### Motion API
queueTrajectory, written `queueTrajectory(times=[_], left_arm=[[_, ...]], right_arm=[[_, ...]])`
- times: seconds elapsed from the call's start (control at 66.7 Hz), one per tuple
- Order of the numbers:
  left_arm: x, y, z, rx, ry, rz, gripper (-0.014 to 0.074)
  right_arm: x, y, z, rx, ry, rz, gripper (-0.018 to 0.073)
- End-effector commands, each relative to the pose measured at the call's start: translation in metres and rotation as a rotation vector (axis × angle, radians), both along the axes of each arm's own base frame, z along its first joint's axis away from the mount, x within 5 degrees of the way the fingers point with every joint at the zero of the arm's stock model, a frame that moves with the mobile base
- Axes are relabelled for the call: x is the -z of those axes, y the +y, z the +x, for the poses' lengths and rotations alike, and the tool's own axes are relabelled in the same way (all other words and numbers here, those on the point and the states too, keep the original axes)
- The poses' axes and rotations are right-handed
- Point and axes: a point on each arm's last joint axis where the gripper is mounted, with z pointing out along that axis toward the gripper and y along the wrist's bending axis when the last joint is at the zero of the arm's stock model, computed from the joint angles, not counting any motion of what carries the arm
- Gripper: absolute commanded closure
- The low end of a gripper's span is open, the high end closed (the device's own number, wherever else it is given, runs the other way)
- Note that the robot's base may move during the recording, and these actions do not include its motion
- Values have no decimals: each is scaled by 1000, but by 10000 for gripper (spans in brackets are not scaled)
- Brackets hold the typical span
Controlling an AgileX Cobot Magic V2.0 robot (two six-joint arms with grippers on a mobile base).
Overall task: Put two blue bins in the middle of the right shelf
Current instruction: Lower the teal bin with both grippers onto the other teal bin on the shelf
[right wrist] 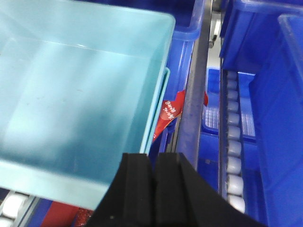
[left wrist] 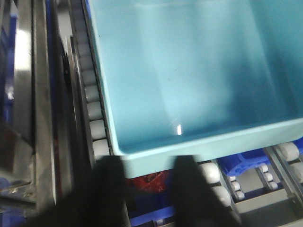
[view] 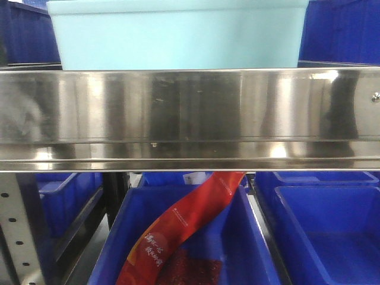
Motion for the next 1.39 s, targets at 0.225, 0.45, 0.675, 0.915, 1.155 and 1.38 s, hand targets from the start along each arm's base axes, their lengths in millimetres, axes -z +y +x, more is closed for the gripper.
queueTrajectory(times=[0.225,0.45,0.675,0.915,1.155,1.38], left_arm=[[37,19,-62,7,-127,-34,707],[104,36,-116,13,-329,-86,707],[152,53,-167,16,-508,-138,707],[170,65,-204,16,-677,-190,707],[174,68,-213,15,-715,-202,707],[174,68,-213,15,-715,-202,707]], right_arm=[[53,-20,-47,-39,-108,33,720],[116,-35,-83,-77,-174,60,721],[165,-48,-117,-109,-283,110,721],[180,-63,-150,-118,-422,170,721],[174,-68,-162,-120,-504,204,721],[174,-68,-162,-120,-506,205,721]])
